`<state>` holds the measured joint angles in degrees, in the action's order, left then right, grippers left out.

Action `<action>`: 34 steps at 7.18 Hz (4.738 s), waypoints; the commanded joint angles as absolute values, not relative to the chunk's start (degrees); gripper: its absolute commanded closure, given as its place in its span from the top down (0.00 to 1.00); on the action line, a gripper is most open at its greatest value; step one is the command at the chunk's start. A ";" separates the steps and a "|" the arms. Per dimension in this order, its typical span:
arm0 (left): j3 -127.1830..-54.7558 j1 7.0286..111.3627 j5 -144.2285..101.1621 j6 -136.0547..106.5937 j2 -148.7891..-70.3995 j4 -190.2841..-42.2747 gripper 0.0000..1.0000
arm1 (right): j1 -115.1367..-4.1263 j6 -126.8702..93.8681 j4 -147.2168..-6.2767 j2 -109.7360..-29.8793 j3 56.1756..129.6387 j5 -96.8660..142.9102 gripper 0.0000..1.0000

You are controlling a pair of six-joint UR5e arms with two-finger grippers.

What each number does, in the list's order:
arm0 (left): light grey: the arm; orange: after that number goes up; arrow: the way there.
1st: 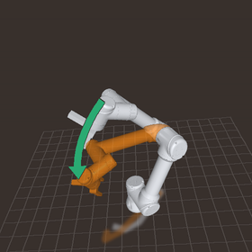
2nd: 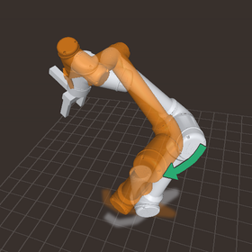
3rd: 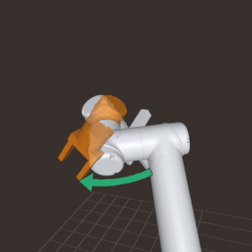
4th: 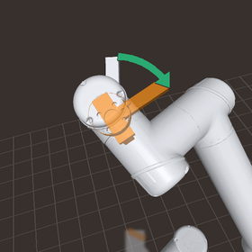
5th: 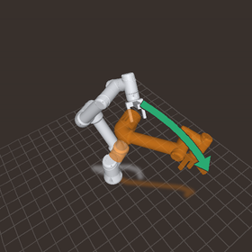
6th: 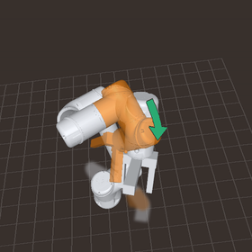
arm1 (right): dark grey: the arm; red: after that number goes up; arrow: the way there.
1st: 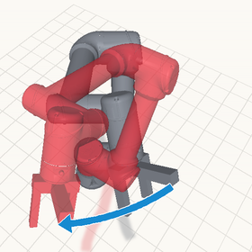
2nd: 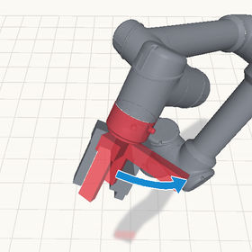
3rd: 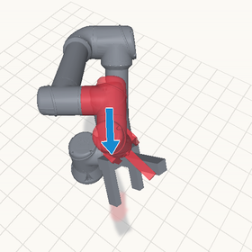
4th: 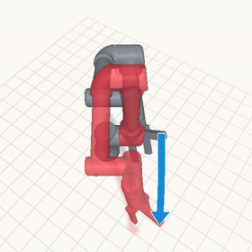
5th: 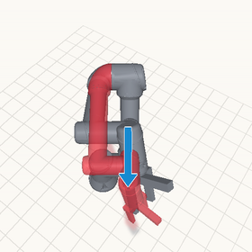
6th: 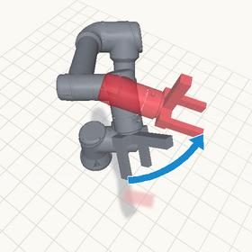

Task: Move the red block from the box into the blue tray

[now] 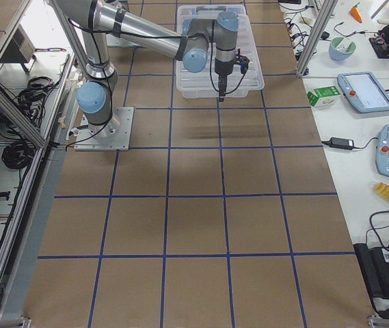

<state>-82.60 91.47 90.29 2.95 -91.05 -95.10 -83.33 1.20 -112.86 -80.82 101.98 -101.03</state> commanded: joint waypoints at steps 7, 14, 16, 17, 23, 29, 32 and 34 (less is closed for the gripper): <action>-87.25 90.18 89.74 -5.06 -96.40 -90.21 1.00 | -75.85 5.01 -112.41 -81.91 101.78 -103.45 1.00; -106.68 88.33 90.09 -21.27 -99.58 -69.63 1.00 | -82.40 -1.98 -88.00 -91.04 85.63 -87.64 0.99; -108.27 88.33 90.09 -22.75 -100.45 -68.56 1.00 | -91.02 -13.22 -89.55 -91.50 86.04 -87.80 0.98; -109.41 88.24 90.09 -23.81 -100.55 -67.51 1.00 | -92.45 -13.36 -90.34 -91.23 86.13 -88.24 1.00; -114.25 88.24 90.26 -22.94 -104.40 -60.48 1.00 | -92.46 -10.81 -92.55 -90.53 87.10 -88.24 1.00; -115.75 88.42 92.81 -22.94 -106.78 -57.48 0.91 | -92.46 -10.99 -92.55 -90.62 87.10 -88.24 1.00; -115.40 88.33 92.73 -22.94 -107.93 -57.22 0.56 | -92.46 -10.99 -92.55 -90.62 87.10 -88.24 1.00; -115.05 88.33 91.94 -22.59 -107.58 -56.96 0.03 | -92.46 -10.99 -92.55 -90.62 87.19 -87.89 1.00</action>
